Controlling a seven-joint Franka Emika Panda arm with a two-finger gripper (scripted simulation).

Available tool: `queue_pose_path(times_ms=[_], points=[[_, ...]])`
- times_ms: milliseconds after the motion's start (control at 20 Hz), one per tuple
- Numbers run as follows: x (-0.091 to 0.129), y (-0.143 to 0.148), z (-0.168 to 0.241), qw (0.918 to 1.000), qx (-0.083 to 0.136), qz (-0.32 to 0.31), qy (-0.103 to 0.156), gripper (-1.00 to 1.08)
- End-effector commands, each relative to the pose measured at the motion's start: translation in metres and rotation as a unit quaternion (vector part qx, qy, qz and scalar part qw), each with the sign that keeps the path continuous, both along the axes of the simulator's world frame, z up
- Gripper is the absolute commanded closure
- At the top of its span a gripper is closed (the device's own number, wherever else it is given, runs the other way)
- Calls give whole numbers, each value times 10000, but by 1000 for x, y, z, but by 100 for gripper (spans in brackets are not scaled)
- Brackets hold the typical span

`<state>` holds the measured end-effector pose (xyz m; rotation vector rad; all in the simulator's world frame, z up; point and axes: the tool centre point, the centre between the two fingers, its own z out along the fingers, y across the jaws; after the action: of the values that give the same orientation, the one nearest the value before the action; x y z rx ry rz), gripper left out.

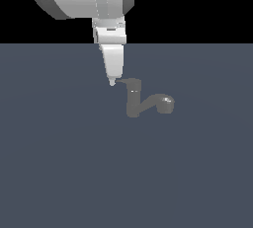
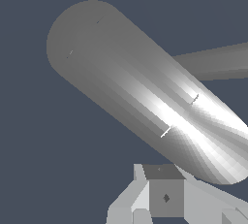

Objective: Turn on the faucet by rotating a designated handle.

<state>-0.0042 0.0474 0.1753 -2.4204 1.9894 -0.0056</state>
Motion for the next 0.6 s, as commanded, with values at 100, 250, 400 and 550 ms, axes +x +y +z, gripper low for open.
queue_pose_path(times_ms=[100,250,400,550], points=[[-14,-23,-2,10000,-17,-88,33,108],[-23,-31,-2,10000,-18,-90,36,108],[-29,-37,-2,9999,-19,-93,39,108],[-25,-39,-1,10000,-7,-34,15,108]])
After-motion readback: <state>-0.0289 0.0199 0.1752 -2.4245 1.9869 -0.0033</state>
